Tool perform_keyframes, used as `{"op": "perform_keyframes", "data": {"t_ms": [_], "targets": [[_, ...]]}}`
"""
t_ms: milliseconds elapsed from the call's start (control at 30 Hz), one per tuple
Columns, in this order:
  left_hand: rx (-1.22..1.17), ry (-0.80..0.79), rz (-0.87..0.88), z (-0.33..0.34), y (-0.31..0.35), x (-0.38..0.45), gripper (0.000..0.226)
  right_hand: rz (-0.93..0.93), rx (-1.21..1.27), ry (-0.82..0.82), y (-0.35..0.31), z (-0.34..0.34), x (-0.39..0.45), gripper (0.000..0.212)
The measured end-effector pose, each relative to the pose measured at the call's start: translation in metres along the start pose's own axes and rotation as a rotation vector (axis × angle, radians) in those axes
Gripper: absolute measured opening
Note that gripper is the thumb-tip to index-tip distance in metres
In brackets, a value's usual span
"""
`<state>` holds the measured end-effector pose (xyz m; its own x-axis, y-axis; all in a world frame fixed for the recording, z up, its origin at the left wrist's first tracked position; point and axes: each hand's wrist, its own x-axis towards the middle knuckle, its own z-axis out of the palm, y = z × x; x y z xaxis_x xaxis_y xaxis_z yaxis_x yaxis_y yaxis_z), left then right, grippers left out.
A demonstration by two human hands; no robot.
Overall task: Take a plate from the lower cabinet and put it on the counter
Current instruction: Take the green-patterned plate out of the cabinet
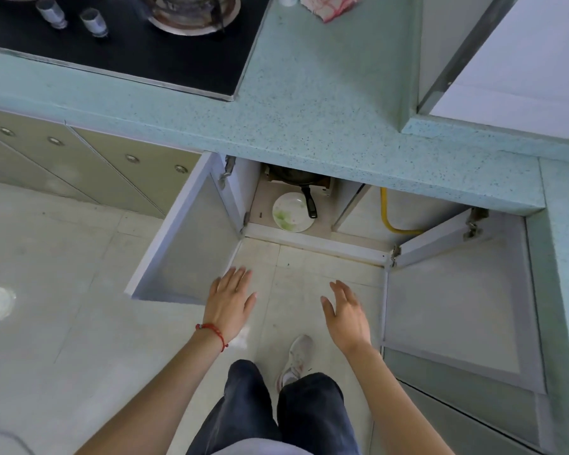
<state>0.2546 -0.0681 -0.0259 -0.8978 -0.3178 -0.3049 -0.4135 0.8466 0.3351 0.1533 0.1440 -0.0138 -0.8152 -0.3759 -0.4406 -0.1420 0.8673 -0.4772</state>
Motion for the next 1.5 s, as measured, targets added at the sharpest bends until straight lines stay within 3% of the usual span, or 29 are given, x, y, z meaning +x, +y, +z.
{"op": "perform_keyframes", "data": {"t_ms": [433, 700, 867, 1500], "targets": [[0.082, 0.087, 0.099, 0.058, 0.007, 0.129, 0.042, -0.141, -0.203, 0.071, 0.041, 0.016, 0.139, 0.043], [0.143, 0.111, 0.183, 0.111, -0.026, 0.223, 0.043, -0.203, -0.255, 0.208, 0.064, 0.065, 0.221, 0.037], [0.108, 0.142, 0.199, 0.154, -0.046, 0.277, 0.044, -0.196, -0.276, 0.133, 0.097, 0.106, 0.278, 0.043], [0.120, 0.218, 0.202, 0.319, -0.138, 0.428, 0.051, -0.266, -0.251, 0.273, 0.184, 0.234, 0.467, 0.043]]}}
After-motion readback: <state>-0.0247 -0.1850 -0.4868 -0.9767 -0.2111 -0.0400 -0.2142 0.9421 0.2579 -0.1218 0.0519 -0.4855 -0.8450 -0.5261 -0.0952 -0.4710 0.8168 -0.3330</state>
